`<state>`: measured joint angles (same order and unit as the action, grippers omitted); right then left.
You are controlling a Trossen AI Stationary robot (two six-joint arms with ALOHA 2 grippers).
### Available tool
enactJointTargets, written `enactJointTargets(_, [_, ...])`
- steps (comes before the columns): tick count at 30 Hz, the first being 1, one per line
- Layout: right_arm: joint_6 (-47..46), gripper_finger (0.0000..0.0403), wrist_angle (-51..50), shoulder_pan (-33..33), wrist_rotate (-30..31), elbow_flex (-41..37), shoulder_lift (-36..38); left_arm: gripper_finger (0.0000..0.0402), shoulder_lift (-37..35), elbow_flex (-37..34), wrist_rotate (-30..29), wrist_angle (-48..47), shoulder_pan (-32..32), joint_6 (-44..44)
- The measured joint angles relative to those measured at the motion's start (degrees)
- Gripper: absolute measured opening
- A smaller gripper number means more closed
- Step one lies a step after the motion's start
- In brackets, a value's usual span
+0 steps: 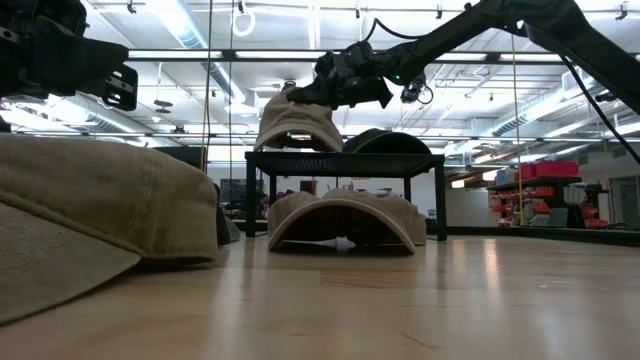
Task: Pick & Place hat
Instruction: Put the bottom right brown cap on the shelf
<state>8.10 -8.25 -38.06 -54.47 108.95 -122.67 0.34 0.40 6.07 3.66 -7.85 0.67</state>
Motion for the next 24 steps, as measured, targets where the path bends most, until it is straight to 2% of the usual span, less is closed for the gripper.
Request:
enactJointTargets(13, [2.75,0.0016,-0.98,-0.04,7.53,0.0,0.0,0.0003,0.01,0.0,0.0,-0.02,-0.01,0.0])
enactJointTargets(24, [3.29,0.002,-3.45,-0.13,9.02,0.0,0.0,0.0003,0.01,0.01,0.0,-0.01,-0.01,0.0])
